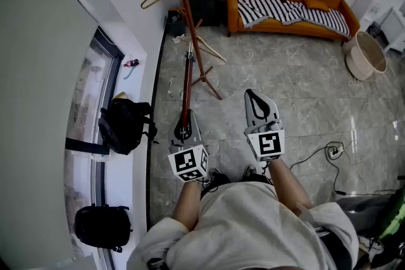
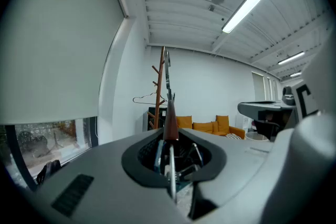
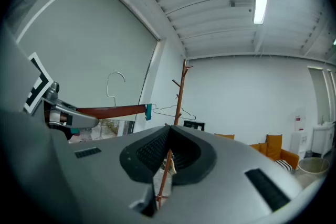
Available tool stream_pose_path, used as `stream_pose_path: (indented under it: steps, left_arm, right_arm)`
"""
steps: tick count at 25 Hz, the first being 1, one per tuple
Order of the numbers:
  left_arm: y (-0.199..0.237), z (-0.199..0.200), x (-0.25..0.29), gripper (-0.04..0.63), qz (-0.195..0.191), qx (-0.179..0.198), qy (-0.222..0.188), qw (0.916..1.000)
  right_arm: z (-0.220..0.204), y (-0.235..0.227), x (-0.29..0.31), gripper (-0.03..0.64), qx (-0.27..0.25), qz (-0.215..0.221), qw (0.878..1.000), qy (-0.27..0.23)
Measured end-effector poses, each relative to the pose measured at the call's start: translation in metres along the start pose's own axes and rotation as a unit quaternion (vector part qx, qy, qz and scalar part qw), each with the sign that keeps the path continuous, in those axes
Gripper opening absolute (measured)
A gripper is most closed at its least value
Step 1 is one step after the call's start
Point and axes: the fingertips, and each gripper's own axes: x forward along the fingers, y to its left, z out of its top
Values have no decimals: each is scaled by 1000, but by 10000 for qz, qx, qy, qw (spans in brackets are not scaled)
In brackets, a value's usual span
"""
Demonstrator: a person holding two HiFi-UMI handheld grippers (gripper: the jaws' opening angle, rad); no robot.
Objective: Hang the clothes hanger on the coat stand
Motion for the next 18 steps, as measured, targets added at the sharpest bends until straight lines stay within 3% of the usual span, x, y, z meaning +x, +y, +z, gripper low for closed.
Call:
stream_pose_path:
  steps: [18]
  left_arm:
    - [47, -13, -1, 63, -347, -58, 76, 9994]
  right_arm:
    - [-10, 46, 25, 5, 194, -42, 9997, 116]
